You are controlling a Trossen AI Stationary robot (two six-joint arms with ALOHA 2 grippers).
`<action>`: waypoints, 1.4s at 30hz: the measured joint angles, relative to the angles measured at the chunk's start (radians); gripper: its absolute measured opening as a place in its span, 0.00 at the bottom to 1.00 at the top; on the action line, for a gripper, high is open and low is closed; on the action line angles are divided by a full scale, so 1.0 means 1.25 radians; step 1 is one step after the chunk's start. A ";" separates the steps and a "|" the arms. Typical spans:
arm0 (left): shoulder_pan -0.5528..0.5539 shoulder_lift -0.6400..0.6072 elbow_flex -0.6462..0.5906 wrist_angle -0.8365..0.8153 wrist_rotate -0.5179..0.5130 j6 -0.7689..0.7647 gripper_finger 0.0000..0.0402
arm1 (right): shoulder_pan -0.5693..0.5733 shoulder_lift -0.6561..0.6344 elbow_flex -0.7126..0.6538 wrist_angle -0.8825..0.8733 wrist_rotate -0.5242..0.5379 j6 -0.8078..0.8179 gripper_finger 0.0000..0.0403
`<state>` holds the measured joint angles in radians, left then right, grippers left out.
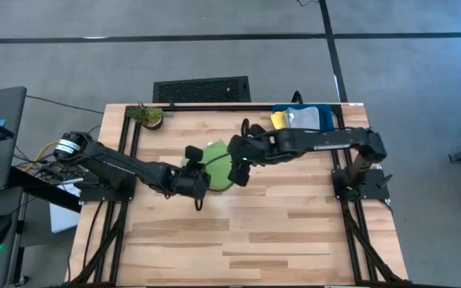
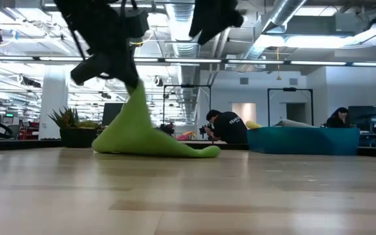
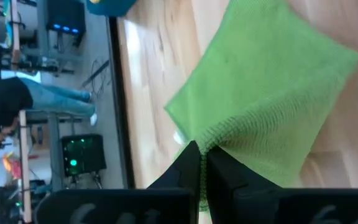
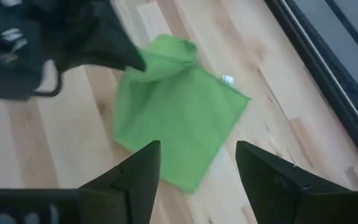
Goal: Fold microfiber towels
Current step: Fold the green microfiber cloth
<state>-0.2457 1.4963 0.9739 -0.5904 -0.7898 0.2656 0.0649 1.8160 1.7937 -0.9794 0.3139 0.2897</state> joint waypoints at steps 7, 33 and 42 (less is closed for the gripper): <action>0.065 0.000 0.031 0.086 0.101 0.153 0.00 | 0.049 -0.042 0.000 -0.007 0.008 0.020 0.58; 0.203 0.050 0.048 0.307 0.263 0.409 0.00 | 0.073 -0.034 0.000 -0.077 0.008 0.097 0.58; 0.243 0.152 0.165 0.290 0.308 0.437 0.00 | 0.074 -0.034 0.000 -0.124 0.008 0.114 0.58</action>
<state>0.0578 1.6868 1.1806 -0.2277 -0.4042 0.8122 0.1576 1.7741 1.7935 -1.1345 0.3238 0.4328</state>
